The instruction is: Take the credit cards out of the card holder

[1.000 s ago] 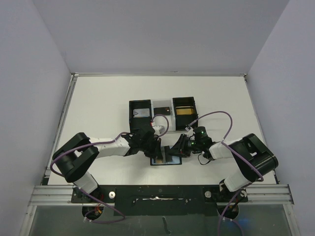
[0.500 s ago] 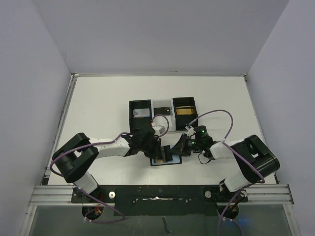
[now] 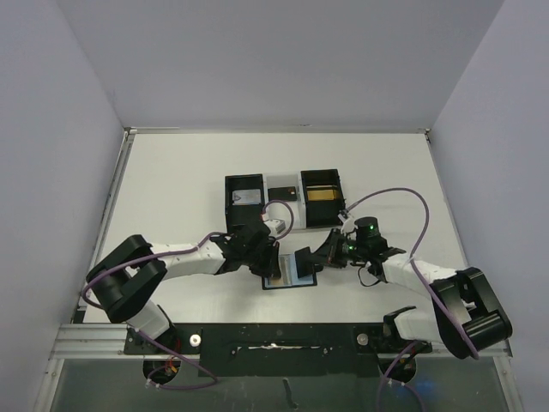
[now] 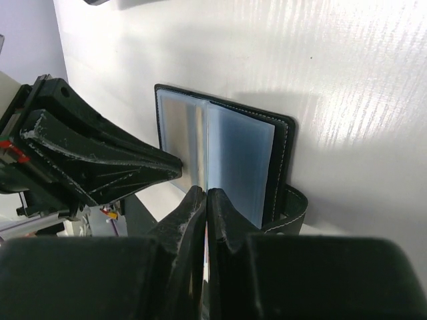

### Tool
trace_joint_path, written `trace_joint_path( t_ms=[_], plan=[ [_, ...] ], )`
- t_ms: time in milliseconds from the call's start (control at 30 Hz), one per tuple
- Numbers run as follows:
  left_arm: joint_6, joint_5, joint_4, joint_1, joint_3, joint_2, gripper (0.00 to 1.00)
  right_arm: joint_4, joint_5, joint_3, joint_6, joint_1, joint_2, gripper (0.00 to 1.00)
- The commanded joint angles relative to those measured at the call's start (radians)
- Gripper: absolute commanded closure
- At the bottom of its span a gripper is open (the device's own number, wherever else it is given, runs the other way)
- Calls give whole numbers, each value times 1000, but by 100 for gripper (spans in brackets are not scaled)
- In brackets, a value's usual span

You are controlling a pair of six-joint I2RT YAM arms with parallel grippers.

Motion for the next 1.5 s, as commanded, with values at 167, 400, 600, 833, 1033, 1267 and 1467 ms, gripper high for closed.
trace_joint_path(
  t_ms=[167, 400, 600, 833, 1033, 1267, 1467],
  plan=[
    [4, -105, -90, 6, 19, -105, 79, -3, 59, 41, -92, 2, -138, 100],
    [-23, -140, -89, 50, -20, -185, 71, 19, 133, 44, -202, 28, -270, 100],
    [-61, -141, -74, 160, -97, -304, 64, 76, 333, 48, -412, 163, -372, 100],
    [-97, -141, -101, 309, -186, -478, 56, 161, 481, 83, -807, 293, -357, 100],
    [-106, -178, -165, 401, -222, -615, 35, 97, 480, 231, -1056, 297, -229, 100],
    [-117, -204, -228, 451, -238, -704, 30, 3, 425, 424, -1340, 270, -12, 100],
    [-122, -217, -263, 461, -237, -750, 29, -83, 298, 584, -1500, 227, 129, 100]
  ],
)
